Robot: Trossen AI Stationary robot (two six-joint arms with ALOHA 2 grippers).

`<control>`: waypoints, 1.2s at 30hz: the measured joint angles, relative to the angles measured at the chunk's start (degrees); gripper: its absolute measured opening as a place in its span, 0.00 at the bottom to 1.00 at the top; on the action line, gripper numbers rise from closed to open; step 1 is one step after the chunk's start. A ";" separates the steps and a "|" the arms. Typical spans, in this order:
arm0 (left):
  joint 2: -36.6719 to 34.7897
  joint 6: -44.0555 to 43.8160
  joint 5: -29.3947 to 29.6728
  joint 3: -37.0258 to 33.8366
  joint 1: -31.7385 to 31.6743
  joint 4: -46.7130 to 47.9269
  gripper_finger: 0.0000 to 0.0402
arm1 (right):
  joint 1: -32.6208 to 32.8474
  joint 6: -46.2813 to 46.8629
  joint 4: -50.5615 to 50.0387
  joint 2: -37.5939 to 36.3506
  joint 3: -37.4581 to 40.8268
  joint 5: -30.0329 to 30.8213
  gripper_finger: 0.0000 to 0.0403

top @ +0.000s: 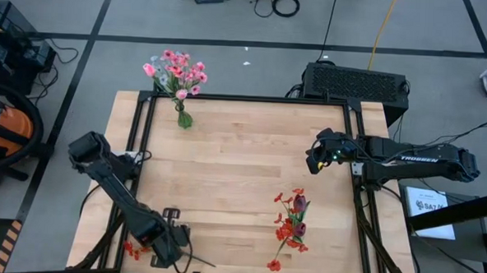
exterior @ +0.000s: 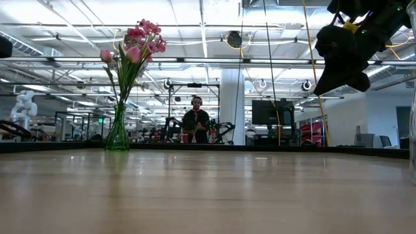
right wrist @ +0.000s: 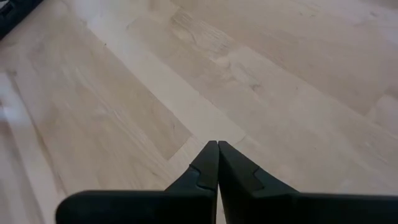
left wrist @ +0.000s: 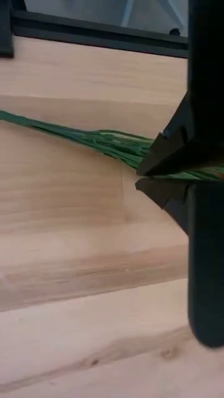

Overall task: Sort flowers into vase by color
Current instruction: Put the orange flowers into the transparent vase

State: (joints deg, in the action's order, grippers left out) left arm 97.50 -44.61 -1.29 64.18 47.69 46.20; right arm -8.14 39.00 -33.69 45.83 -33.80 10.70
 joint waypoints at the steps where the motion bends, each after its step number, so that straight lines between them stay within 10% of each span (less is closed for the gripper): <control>1: 0.04 0.00 -0.18 0.00 -0.01 -0.19 0.08 | -0.01 0.51 0.00 -0.01 0.00 0.01 0.00; 16: 0.04 0.53 -0.73 -2.80 3.71 -1.22 0.42 | -0.02 1.09 0.02 0.01 0.00 -0.07 0.00; 30: 6.88 0.58 -1.35 -4.65 5.23 -4.41 0.41 | 0.00 1.10 0.00 0.01 0.00 -0.04 0.00; 36: 7.53 6.74 -2.79 -2.67 3.88 -0.13 0.17 | -0.02 1.10 0.04 0.00 0.01 -0.04 0.00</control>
State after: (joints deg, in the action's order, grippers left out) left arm 105.03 -37.87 -4.07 61.51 51.57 46.07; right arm -8.16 40.10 -33.66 45.83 -33.80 10.66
